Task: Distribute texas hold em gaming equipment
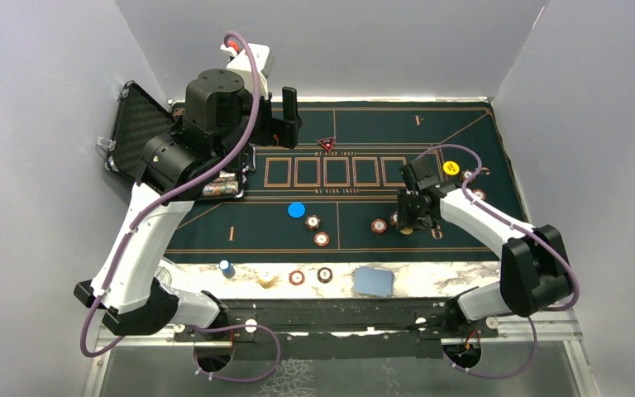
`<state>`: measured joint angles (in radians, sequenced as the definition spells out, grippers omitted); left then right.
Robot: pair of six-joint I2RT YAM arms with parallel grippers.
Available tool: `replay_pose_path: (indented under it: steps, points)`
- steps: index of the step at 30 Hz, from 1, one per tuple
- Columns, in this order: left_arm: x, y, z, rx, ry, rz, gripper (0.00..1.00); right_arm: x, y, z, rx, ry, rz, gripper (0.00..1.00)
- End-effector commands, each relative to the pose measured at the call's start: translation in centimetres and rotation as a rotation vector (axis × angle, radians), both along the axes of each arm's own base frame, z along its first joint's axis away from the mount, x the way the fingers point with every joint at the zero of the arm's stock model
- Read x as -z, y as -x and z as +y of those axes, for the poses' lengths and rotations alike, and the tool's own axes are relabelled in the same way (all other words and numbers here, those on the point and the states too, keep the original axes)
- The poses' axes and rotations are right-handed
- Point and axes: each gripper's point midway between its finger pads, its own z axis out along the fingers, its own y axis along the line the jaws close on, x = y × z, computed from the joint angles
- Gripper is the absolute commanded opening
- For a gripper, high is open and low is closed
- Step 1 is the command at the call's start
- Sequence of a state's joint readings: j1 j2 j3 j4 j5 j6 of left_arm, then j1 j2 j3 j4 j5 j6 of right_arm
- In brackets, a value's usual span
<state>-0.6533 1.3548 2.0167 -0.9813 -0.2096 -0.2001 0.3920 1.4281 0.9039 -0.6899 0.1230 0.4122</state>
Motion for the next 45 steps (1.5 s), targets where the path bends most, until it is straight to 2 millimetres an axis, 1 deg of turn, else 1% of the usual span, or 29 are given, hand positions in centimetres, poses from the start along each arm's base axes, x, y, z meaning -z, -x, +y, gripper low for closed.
replay_pose_path:
  steps: [1,3,7,9,13,15,16,18,20,22,23,24,26,28,30,33,35,37,40,41,43,45]
  points:
    - [-1.5,0.2,0.3,0.007,0.022,-0.037,0.99,2.5,-0.1,-0.1,0.117,-0.021,-0.003,0.20]
    - [-1.6,0.3,0.3,0.011,0.024,-0.040,0.99,3.0,-0.4,-0.3,0.139,-0.015,-0.021,0.20]
    - [-1.6,0.4,0.5,0.009,0.016,-0.040,0.99,3.5,-0.5,-0.4,0.149,-0.020,-0.038,0.21]
    - [-1.6,0.4,0.6,0.005,0.016,-0.040,0.99,4.1,-0.4,-0.5,0.152,-0.013,-0.030,0.24]
    - [-1.9,0.7,0.8,0.007,0.023,-0.045,0.99,4.4,-0.1,-0.4,0.171,-0.013,0.005,0.41]
    - [-2.1,0.8,0.9,0.006,0.026,-0.049,0.99,4.0,0.3,-0.5,0.184,-0.014,0.010,0.55]
    - [-2.1,0.9,1.0,0.004,0.028,-0.050,0.99,3.6,0.6,-0.6,0.187,-0.014,0.011,0.62]
    - [-2.2,1.0,1.1,0.004,0.030,-0.053,0.99,1.8,0.8,-0.8,0.197,-0.012,0.006,0.75]
    - [-2.2,1.2,1.3,0.004,0.030,-0.055,0.99,-2.0,-0.1,-0.6,0.187,-0.025,-0.046,0.81]
    - [-2.1,1.4,1.4,0.006,0.031,-0.053,0.99,-6.0,-0.9,0.4,0.111,-0.042,-0.122,0.83]
    - [-2.0,1.5,1.4,0.007,0.033,-0.051,0.99,-7.5,-1.0,1.6,0.047,-0.040,-0.148,0.84]
    - [-1.9,1.6,1.4,0.008,0.035,-0.049,0.99,-8.3,-0.8,3.4,-0.033,-0.047,-0.155,0.85]
    - [-1.9,1.7,1.3,0.013,0.044,-0.048,0.99,-8.9,0.3,9.1,-0.263,-0.111,-0.156,0.86]
    - [-2.0,1.9,1.1,0.026,0.056,-0.049,0.99,-8.9,2.4,15.4,-0.474,-0.194,-0.153,0.89]
    - [-2.1,2.0,0.9,0.036,0.068,-0.047,0.99,-8.8,4.9,20.7,-0.627,-0.247,-0.137,0.91]
    - [-2.2,2.5,0.9,0.044,0.090,-0.041,0.99,-8.6,8.0,27.4,-0.800,-0.318,-0.124,0.94]
    - [-2.0,2.8,1.0,0.043,0.099,-0.034,0.99,-7.9,10.0,31.1,-0.894,-0.344,-0.100,0.96]
    - [-1.9,3.0,1.1,0.040,0.104,-0.031,0.99,-6.4,11.4,33.8,-0.966,-0.328,-0.078,0.96]
    - [-1.8,3.1,1.2,0.042,0.104,-0.030,0.99,-3.7,12.9,36.4,-1.037,-0.264,-0.053,0.96]
    - [-1.8,3.1,1.2,0.042,0.102,-0.031,0.99,-2.5,13.2,36.8,-1.048,-0.240,-0.036,0.96]
    - [-2.0,3.1,1.2,0.043,0.102,-0.038,0.99,-1.9,13.4,37.7,-1.059,-0.218,-0.036,0.96]
    - [-2.1,3.1,1.2,0.043,0.099,-0.039,0.99,-1.0,13.4,37.8,-1.063,-0.179,-0.029,0.96]
